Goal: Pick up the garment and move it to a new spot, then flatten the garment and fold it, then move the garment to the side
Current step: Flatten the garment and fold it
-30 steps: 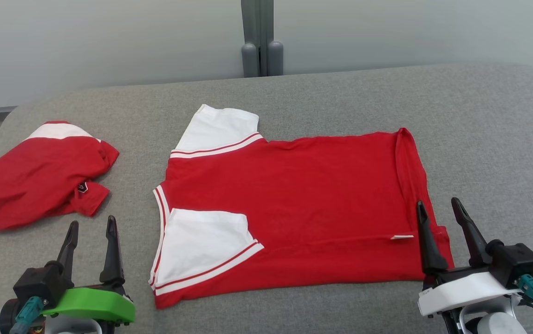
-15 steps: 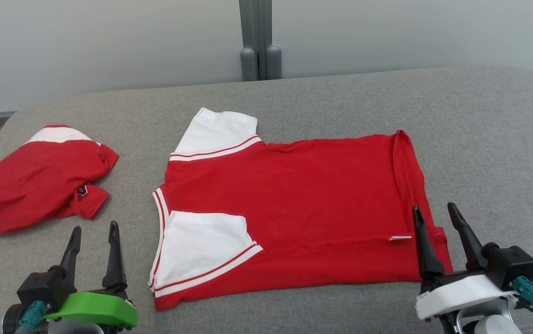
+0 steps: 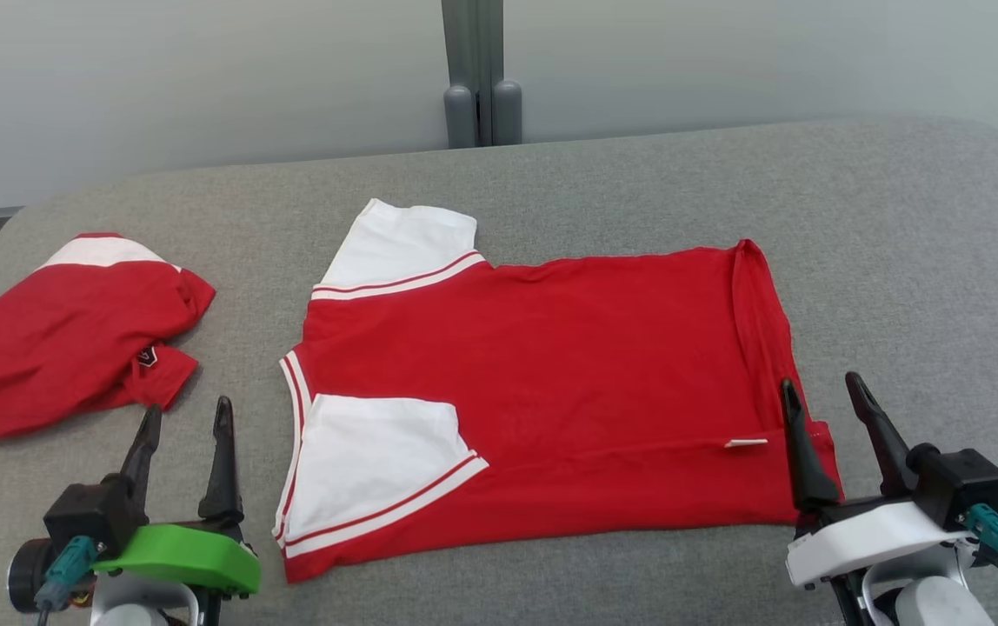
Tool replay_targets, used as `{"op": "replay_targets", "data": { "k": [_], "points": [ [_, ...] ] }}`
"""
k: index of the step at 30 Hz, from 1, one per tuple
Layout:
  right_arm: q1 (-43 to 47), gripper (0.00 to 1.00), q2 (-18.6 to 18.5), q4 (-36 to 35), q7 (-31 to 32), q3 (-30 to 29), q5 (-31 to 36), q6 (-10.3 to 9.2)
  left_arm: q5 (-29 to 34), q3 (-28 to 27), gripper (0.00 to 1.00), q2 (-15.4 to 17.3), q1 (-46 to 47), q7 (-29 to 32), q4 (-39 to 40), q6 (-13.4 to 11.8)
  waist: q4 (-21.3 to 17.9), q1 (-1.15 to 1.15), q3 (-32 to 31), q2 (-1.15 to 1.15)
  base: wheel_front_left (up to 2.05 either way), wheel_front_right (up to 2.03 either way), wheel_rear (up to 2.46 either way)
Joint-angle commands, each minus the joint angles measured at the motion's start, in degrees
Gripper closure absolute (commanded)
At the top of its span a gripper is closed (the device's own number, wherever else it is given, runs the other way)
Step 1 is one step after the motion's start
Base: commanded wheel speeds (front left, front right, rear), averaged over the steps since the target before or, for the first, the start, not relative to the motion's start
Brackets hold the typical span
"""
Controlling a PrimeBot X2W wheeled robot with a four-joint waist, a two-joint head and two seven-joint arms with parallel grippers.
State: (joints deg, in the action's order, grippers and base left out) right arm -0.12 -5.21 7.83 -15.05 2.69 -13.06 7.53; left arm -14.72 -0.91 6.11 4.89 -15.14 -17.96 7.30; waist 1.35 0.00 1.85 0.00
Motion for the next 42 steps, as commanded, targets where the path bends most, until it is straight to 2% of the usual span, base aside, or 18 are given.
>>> {"op": "replay_targets", "data": {
  "k": [1,6,11,19,28,34,42],
  "points": [
    [-1.46,0.0,-0.54,0.23,-0.18,-0.19,0.47,-0.08,0.22,0.42,0.0,1.02,1.96,0.01,-0.35,0.14,-0.22,0.0,0.72,0.0,0.0,0.0,0.0],
    [-7.08,0.0,-2.23,2.08,-0.18,0.15,1.19,-0.08,0.44,2.84,0.0,3.83,8.87,0.0,-2.22,0.26,-0.69,0.0,3.91,0.0,0.0,0.0,0.0],
    [-16.46,0.0,-5.01,5.77,0.18,1.82,0.98,-0.08,-1.29,7.57,0.0,7.66,20.26,0.82,-5.33,0.24,-1.59,0.0,9.85,0.0,0.0,0.0,0.0],
    [-32.44,0.0,-7.58,14.01,5.76,3.69,0.16,-0.09,-6.28,17.01,0.0,12.81,39.75,2.88,-11.31,0.24,-4.32,0.0,20.2,0.0,0.0,0.0,0.0],
    [-46.16,0.0,-6.74,23.0,11.18,8.45,-0.22,-0.09,-14.75,29.03,0.0,17.53,56.6,10.3,-21.31,0.19,-8.02,0.0,29.18,0.0,0.0,0.0,0.0],
    [-52.11,0.0,-5.91,28.66,13.77,11.42,-0.86,-0.09,-18.51,37.06,0.0,19.88,62.43,13.18,-26.8,0.19,-9.97,0.0,31.95,0.0,0.0,0.0,0.0],
    [-56.97,0.0,-4.97,32.82,14.59,15.08,-3.15,-0.09,-24.04,44.74,0.0,22.7,65.97,15.79,-32.63,0.18,-12.19,0.0,34.3,0.0,0.0,0.0,0.0]
  ]
}}
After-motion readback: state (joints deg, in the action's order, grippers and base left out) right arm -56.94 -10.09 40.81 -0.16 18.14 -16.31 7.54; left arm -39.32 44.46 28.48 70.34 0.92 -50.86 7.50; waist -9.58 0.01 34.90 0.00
